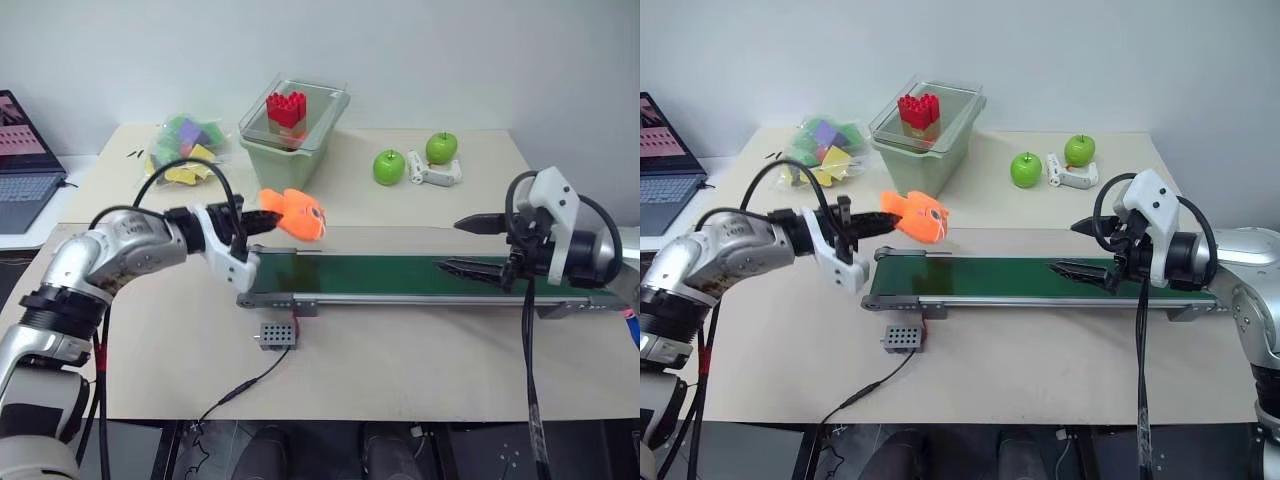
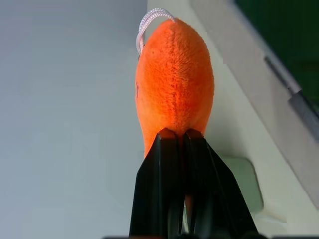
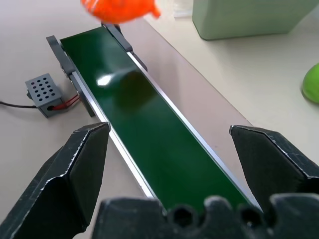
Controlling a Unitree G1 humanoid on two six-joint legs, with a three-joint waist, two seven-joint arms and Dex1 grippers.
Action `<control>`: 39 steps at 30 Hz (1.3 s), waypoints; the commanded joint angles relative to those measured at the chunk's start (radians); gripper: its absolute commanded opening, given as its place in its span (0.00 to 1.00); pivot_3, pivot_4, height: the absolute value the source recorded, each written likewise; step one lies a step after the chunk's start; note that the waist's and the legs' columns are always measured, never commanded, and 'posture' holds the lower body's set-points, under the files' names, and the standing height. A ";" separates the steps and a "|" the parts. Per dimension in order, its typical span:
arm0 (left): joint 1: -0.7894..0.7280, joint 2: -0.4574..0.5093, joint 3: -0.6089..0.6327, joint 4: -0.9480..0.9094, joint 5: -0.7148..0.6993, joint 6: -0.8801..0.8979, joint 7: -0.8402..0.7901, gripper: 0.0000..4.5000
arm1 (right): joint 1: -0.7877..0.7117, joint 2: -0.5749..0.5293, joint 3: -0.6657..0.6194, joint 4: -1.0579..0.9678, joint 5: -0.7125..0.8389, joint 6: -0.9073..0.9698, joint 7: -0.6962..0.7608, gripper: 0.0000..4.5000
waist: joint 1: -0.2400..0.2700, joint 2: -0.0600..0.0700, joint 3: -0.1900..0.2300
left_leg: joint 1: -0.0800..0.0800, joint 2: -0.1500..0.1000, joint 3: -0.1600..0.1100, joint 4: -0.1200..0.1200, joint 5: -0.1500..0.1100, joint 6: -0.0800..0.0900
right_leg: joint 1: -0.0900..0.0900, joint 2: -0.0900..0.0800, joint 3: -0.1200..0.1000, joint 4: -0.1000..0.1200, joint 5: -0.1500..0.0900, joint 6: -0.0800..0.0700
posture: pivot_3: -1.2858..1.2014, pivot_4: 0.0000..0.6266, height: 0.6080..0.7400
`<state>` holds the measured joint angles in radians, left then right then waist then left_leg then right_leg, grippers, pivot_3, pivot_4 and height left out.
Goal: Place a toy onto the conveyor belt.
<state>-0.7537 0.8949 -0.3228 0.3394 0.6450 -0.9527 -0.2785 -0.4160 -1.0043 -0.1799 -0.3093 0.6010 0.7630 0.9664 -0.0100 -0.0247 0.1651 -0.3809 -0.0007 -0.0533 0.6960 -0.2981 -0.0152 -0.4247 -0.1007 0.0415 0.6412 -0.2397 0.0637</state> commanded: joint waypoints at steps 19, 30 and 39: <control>0.083 -0.068 -0.131 0.238 0.501 -0.003 0.682 0.02 | -0.003 -0.016 -0.075 -0.041 0.004 -0.015 -0.036 1.00 | -0.002 0.000 0.000 | 0.000 0.000 0.000 0.000 0.000 0.000 | 0.000 0.000 0.000 0.002 0.000 0.000 | 0.52 0.24 1.00; 0.047 -0.048 -0.192 0.334 0.485 -0.043 0.754 0.15 | 0.016 -0.025 -0.093 -0.048 0.003 -0.012 -0.043 1.00 | -0.003 0.000 0.000 | 0.001 0.000 0.000 0.000 0.000 0.000 | 0.000 0.000 0.000 0.003 0.000 0.000 | 0.52 0.24 1.00; 0.029 0.003 -0.143 0.291 0.362 -0.111 0.695 0.84 | 0.019 -0.029 -0.093 -0.035 -0.001 -0.024 -0.037 1.00 | -0.005 0.000 0.000 | 0.001 0.000 0.001 0.000 0.000 0.000 | 0.000 0.000 0.000 0.003 0.000 0.000 | 0.52 0.24 1.00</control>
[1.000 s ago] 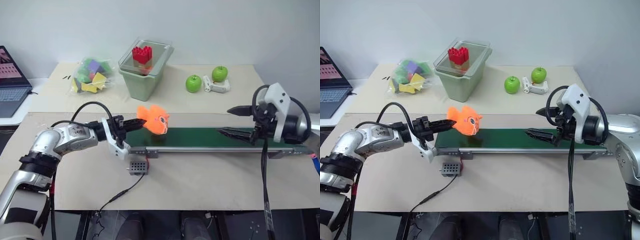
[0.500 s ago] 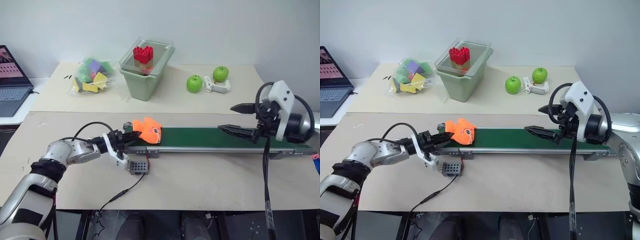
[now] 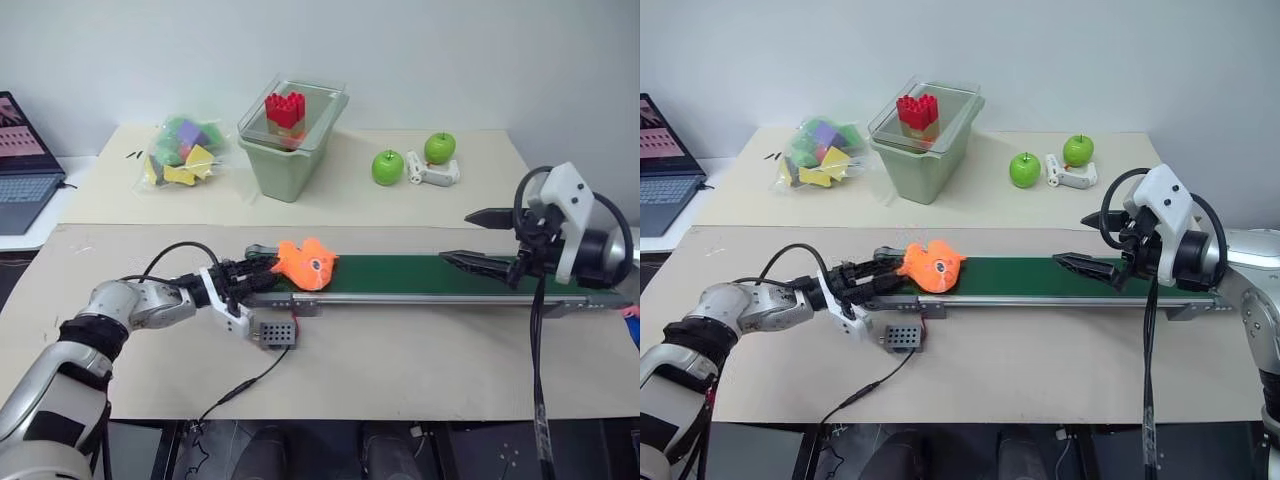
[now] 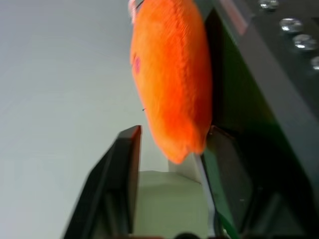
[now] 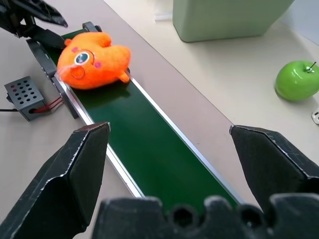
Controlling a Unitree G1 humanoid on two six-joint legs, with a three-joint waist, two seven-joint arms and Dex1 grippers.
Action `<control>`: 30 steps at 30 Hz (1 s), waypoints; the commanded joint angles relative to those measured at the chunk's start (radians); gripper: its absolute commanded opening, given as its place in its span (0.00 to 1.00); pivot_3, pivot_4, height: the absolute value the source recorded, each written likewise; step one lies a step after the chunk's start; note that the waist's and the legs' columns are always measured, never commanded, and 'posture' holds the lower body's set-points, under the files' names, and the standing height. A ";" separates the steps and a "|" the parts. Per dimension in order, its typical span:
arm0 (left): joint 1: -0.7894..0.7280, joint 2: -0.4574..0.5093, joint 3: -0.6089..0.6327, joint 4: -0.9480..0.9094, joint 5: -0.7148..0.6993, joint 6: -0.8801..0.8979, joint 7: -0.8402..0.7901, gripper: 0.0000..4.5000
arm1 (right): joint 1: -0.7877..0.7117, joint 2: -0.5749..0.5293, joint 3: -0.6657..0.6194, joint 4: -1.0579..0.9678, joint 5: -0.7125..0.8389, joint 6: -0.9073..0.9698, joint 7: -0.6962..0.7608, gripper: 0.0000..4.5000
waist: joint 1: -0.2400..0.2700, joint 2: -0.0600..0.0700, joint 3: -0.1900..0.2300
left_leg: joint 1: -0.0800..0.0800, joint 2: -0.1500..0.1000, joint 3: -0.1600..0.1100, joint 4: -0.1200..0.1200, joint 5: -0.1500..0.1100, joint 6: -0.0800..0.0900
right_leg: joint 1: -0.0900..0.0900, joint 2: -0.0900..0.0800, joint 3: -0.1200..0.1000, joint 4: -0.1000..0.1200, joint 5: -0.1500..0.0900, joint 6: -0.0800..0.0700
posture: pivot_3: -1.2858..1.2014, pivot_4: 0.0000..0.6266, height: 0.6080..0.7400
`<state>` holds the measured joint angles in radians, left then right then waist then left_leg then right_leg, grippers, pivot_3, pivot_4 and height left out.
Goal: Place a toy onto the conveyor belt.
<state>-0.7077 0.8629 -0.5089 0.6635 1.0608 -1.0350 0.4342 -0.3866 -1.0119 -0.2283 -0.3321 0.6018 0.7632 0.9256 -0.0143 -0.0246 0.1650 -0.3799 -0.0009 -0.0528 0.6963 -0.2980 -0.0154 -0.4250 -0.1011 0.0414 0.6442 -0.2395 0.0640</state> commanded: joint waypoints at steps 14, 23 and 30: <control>0.088 0.123 0.215 -0.396 -1.483 1.058 -1.544 0.99 | 0.019 -0.058 -0.022 0.020 -0.030 -0.063 0.070 1.00 | -0.019 0.002 -0.001 | 0.000 0.001 -0.001 0.002 0.000 0.000 | 0.000 0.001 0.000 0.002 0.000 0.000 | 0.52 0.24 1.00; 0.027 0.101 0.392 -0.582 -1.625 1.394 -1.618 0.99 | 0.024 -0.063 -0.062 0.013 -0.020 -0.052 0.074 1.00 | -0.029 0.002 -0.001 | 0.002 0.002 -0.002 0.004 -0.001 0.001 | 0.002 0.003 0.001 0.003 0.000 0.000 | 0.52 0.24 1.00; -0.006 0.014 0.458 -0.617 -1.650 1.556 -1.559 0.99 | 0.006 -0.027 -0.099 -0.006 0.048 -0.020 0.049 1.00 | -0.028 0.001 -0.001 | 0.002 0.002 -0.002 0.005 -0.001 0.002 | 0.003 0.003 0.001 0.003 0.000 0.000 | 0.52 0.24 1.00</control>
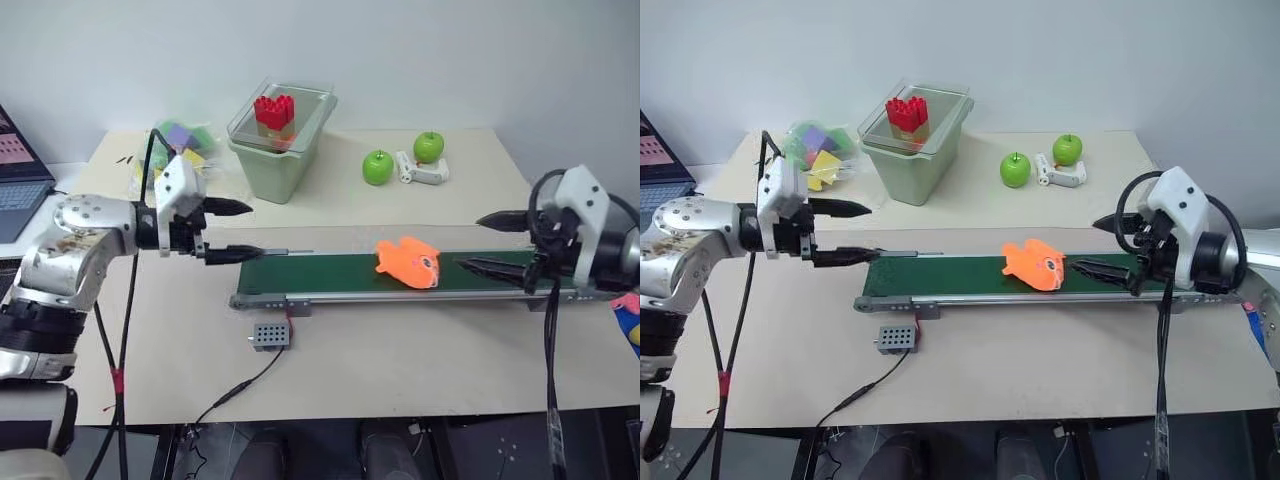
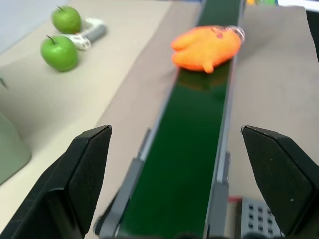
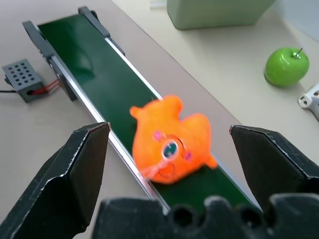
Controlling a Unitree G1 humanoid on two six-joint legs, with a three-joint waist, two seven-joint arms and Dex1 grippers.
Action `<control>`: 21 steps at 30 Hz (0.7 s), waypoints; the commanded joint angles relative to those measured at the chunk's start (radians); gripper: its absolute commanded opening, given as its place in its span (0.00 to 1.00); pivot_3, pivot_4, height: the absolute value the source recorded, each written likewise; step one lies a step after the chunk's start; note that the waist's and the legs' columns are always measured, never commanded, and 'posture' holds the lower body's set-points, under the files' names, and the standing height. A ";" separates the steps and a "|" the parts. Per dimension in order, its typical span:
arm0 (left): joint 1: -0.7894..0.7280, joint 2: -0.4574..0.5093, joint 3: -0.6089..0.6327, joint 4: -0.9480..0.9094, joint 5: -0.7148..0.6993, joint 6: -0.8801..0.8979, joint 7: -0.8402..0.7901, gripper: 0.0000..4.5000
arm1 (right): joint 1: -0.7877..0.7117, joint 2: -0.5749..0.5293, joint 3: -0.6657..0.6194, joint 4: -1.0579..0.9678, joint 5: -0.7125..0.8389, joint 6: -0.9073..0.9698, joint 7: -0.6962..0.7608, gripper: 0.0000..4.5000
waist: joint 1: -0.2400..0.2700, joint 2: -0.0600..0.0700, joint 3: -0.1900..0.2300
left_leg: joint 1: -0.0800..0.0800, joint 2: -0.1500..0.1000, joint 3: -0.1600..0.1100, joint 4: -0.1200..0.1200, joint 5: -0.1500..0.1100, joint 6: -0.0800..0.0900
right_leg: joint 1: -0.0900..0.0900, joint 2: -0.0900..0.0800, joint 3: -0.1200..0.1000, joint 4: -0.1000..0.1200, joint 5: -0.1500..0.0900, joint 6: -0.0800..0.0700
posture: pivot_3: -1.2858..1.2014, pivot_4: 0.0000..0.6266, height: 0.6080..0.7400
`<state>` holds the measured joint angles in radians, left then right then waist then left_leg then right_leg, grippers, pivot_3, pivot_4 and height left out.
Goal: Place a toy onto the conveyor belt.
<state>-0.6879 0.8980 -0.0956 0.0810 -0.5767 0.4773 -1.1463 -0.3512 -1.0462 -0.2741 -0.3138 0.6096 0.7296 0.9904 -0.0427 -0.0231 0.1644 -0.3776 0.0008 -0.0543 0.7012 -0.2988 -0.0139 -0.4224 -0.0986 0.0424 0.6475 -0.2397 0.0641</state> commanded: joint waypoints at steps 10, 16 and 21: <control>-0.021 -0.041 0.124 -0.017 0.020 0.104 0.087 0.99 | -0.028 0.006 -0.054 -0.017 0.057 0.016 -0.028 1.00 | 0.002 0.000 0.000 | 0.000 0.000 0.000 0.000 0.000 0.000 | 0.000 0.000 0.000 0.000 0.000 0.000 | 0.52 0.24 1.00; -0.039 -0.067 0.144 0.001 0.029 0.123 0.111 0.99 | -0.040 -0.001 -0.038 0.008 0.036 0.000 -0.025 1.00 | 0.003 0.000 0.000 | 0.000 0.000 0.000 0.000 0.000 0.000 | 0.000 0.000 0.000 0.000 0.000 0.000 | 0.52 0.24 1.00; -0.029 -0.089 0.158 -0.006 0.035 0.153 0.157 0.99 | -0.035 0.007 -0.036 0.011 0.021 -0.007 -0.040 1.00 | 0.003 0.000 0.000 | -0.001 0.000 0.000 0.000 0.000 0.000 | -0.001 0.000 0.000 0.000 0.000 0.000 | 0.52 0.24 1.00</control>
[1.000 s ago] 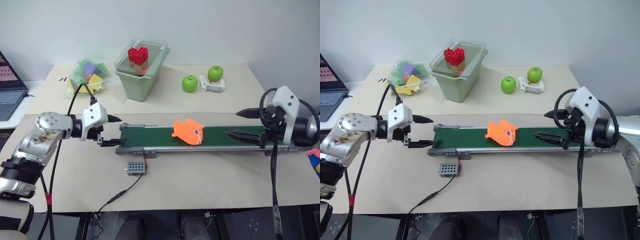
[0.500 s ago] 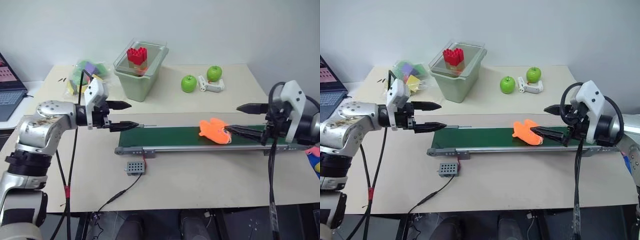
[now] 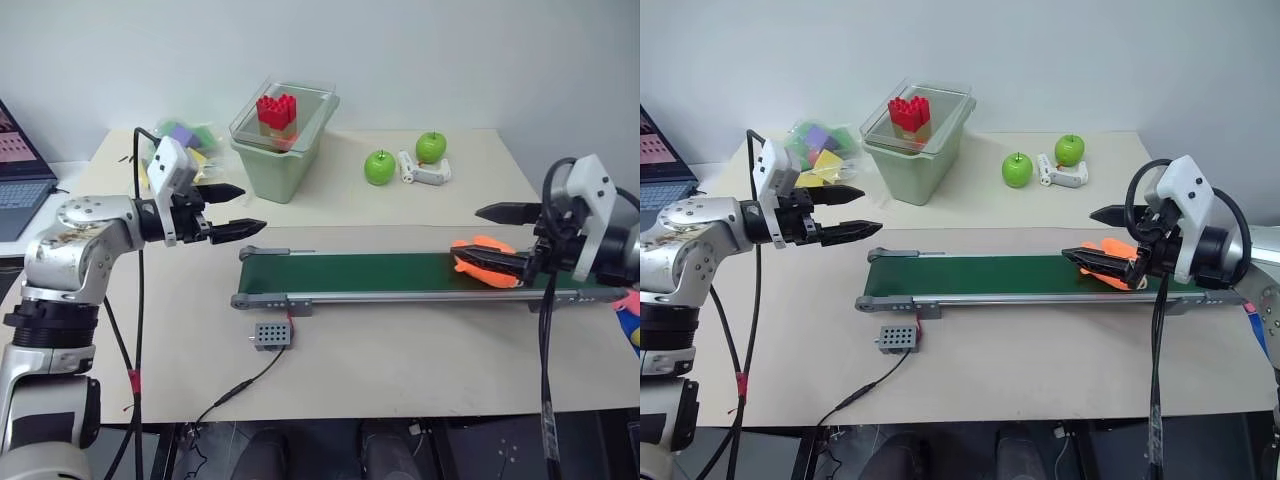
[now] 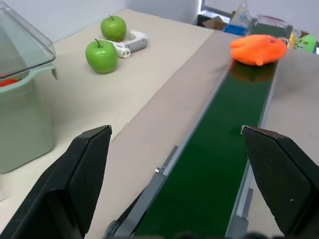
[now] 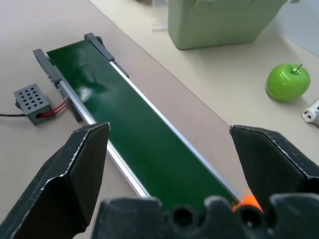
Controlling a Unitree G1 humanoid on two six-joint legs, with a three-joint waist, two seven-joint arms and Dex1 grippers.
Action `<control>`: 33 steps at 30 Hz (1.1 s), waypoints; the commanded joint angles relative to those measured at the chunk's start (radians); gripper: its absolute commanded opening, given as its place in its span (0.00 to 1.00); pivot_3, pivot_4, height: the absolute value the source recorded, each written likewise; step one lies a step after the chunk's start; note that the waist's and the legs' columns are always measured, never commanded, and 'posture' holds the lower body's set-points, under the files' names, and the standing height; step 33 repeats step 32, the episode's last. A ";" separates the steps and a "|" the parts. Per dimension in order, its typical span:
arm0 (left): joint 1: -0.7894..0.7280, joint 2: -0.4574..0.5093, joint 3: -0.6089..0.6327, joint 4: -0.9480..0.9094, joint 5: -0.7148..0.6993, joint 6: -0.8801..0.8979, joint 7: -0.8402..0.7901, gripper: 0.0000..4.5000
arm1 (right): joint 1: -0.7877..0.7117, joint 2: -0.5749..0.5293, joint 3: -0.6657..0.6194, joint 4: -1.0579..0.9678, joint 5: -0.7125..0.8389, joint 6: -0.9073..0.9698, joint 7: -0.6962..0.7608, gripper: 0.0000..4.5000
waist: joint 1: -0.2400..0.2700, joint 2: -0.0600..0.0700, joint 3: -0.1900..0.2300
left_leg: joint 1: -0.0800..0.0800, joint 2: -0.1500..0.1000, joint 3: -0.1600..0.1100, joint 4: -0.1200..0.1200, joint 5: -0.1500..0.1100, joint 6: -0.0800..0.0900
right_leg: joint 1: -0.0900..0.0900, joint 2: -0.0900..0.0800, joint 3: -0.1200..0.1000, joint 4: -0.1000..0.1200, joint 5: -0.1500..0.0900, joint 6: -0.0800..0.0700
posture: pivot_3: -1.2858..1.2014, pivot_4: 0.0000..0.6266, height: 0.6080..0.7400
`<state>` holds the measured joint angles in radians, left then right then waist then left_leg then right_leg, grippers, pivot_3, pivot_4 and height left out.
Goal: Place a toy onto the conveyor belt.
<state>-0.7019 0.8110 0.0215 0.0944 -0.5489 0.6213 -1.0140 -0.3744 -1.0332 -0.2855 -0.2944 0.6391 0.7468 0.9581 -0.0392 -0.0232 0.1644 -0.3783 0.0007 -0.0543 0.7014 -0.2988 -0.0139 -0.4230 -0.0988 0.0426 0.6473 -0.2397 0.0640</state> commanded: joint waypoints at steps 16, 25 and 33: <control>-0.016 -0.027 0.103 -0.032 -0.021 0.092 0.099 0.99 | -0.025 0.000 -0.019 0.012 -0.022 -0.033 -0.001 1.00 | 0.000 0.000 0.000 | 0.000 0.000 0.000 0.000 0.000 0.000 | 0.000 0.000 0.000 0.000 0.000 0.000 | 0.52 0.24 1.00; -0.025 -0.044 0.125 -0.036 -0.028 0.129 0.124 0.99 | -0.033 0.000 -0.011 0.019 -0.028 -0.038 0.003 1.00 | 0.000 0.000 0.000 | 0.000 0.000 0.000 0.000 0.000 0.000 | 0.000 0.000 0.000 0.000 0.000 0.000 | 0.52 0.24 1.00; -0.033 -0.055 0.129 -0.032 -0.026 0.133 0.124 0.99 | -0.031 -0.002 -0.012 0.017 -0.029 -0.038 0.000 1.00 | 0.000 0.000 0.000 | 0.000 0.000 0.000 0.000 0.000 0.000 | 0.000 0.000 0.000 0.000 0.000 0.000 | 0.52 0.24 1.00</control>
